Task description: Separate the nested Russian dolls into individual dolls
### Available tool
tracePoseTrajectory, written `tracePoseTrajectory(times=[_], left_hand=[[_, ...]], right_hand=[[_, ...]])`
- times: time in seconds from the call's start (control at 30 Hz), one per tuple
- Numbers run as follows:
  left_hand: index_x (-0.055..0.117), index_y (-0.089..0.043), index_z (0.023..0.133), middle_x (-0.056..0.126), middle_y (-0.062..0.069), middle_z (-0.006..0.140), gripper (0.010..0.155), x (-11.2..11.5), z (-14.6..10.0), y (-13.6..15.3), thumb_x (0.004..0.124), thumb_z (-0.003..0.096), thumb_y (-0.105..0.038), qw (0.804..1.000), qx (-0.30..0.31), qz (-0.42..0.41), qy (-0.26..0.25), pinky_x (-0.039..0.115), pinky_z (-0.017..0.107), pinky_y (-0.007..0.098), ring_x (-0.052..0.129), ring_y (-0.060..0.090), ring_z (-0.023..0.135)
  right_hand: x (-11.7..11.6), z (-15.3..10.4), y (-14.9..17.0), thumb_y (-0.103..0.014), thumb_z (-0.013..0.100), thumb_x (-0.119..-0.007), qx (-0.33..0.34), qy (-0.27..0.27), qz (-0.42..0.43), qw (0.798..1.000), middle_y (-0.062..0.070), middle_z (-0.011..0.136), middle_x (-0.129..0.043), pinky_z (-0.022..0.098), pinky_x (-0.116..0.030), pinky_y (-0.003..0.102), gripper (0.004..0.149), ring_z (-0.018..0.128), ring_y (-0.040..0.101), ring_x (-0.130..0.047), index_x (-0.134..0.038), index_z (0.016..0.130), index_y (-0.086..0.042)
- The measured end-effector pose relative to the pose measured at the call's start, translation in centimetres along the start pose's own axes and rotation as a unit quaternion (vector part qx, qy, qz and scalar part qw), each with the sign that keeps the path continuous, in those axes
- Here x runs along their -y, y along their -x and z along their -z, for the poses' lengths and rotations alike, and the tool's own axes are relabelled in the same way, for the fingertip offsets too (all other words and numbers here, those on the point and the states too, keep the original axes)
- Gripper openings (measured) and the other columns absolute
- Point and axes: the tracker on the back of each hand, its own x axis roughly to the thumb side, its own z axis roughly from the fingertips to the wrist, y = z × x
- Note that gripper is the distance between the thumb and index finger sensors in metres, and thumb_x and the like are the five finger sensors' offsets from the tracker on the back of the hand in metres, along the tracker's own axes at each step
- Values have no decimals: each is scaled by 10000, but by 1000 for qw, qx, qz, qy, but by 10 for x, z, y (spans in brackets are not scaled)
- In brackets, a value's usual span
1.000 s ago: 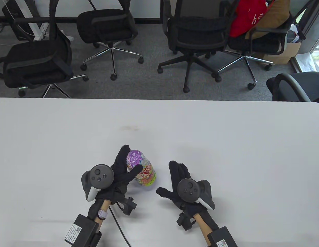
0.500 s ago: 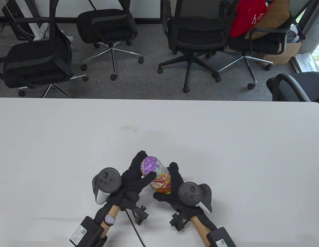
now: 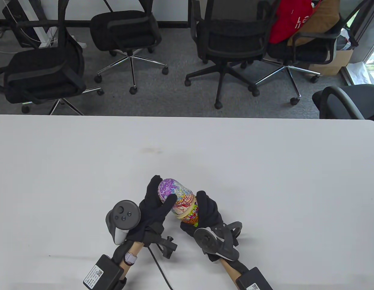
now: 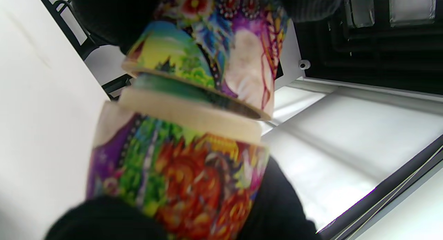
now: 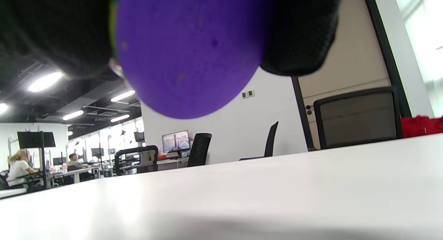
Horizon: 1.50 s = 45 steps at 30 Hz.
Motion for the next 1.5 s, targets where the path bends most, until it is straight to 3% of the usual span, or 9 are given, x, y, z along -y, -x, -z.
tracePoseTrajectory(times=[0.3, 0.43, 0.6, 0.73, 1.07, 1.23, 1.4, 1.5], left_hand=[[260, -53, 1166, 521, 285, 1136, 894, -35, 1, 1, 683, 542, -533, 998, 3, -23, -55, 715, 692, 550, 766, 471, 958], [280, -344, 1172, 536, 266, 1146, 794, -42, 3, 14, 714, 536, -537, 998, -25, 19, -50, 716, 694, 556, 764, 481, 956], [366, -302, 1162, 544, 293, 1135, 769, -40, 7, 38, 749, 529, -509, 994, -73, 72, -32, 718, 689, 573, 769, 504, 958], [335, -252, 1137, 532, 317, 1121, 787, -37, 8, 55, 768, 525, -490, 987, -108, 123, -9, 789, 644, 514, 787, 510, 950], [314, -257, 1128, 513, 300, 1134, 808, -27, 7, 84, 796, 514, -467, 949, -165, 263, 48, 787, 666, 514, 777, 511, 970], [304, -266, 1129, 509, 296, 1136, 811, -23, 5, 94, 792, 513, -470, 937, -181, 291, 60, 784, 671, 509, 773, 511, 971], [286, -271, 1135, 489, 289, 1148, 814, -22, 4, 94, 780, 520, -470, 938, -176, 293, 58, 764, 682, 515, 747, 506, 989], [241, -170, 1170, 459, 295, 1168, 867, -21, 5, 92, 752, 538, -469, 934, -181, 300, 71, 711, 713, 544, 687, 507, 1022]], right_hand=[[3, -3, 19, -552, 348, -860, -25, -4, 45, 999, 310, 985, -571, 622, -793, 481, 1103, 824, 477, -770, -290, 1055, 74], [6, -3, 25, -565, 355, -853, -38, -1, 73, 997, 311, 987, -569, 625, -787, 482, 1103, 827, 474, -764, -289, 1056, 74], [9, -3, 31, -565, 361, -849, -55, 7, 96, 994, 310, 991, -563, 627, -782, 483, 1101, 830, 475, -758, -284, 1056, 76], [10, -3, 35, -560, 366, -849, -67, 9, 112, 991, 313, 993, -556, 630, -776, 488, 1099, 832, 482, -751, -279, 1056, 77], [10, -3, 38, -537, 375, -852, -78, 8, 132, 988, 323, 1000, -531, 640, -758, 502, 1090, 843, 498, -725, -263, 1055, 80], [10, -3, 37, -538, 374, -852, -76, 7, 132, 988, 322, 1000, -533, 640, -760, 500, 1091, 843, 498, -726, -265, 1055, 80], [10, -3, 36, -537, 375, -853, -75, 7, 131, 988, 319, 1003, -534, 640, -763, 497, 1088, 843, 498, -729, -267, 1055, 78], [10, -3, 35, -537, 372, -854, -74, 6, 130, 989, 319, 1002, -536, 639, -764, 496, 1089, 842, 497, -731, -269, 1055, 77]])
